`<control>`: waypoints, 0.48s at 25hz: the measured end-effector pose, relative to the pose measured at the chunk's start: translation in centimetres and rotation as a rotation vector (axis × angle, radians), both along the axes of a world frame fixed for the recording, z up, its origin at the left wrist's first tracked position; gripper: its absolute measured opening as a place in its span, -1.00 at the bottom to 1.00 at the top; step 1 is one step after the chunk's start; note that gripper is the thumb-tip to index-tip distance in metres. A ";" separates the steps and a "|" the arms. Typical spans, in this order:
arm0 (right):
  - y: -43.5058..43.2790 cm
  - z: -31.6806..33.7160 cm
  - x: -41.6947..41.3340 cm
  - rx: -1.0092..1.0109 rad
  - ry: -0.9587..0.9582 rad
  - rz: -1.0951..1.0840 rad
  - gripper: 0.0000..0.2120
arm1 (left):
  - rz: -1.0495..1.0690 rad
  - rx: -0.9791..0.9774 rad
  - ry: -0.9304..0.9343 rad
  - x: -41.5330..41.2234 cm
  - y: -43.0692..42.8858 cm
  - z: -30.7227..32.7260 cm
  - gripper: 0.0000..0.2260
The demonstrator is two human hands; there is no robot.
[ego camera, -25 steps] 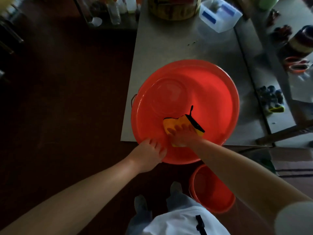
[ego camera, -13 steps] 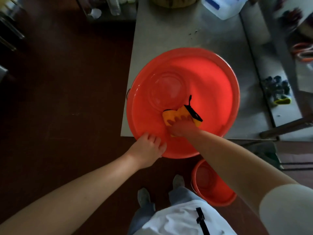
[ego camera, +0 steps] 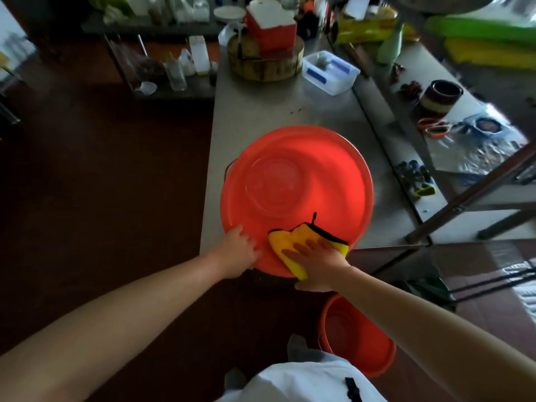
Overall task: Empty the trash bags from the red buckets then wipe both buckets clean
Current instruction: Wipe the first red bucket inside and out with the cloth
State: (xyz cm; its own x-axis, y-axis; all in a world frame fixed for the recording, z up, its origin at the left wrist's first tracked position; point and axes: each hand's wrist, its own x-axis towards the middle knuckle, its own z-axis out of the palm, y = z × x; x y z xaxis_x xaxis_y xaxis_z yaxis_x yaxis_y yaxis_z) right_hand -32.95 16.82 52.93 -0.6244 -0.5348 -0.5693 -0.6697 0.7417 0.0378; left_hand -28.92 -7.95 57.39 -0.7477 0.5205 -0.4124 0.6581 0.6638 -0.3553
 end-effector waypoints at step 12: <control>1.3 -0.7 -0.1 0.061 0.248 0.085 -0.27 | 0.222 -0.152 0.070 0.7 1.2 -0.7 -0.44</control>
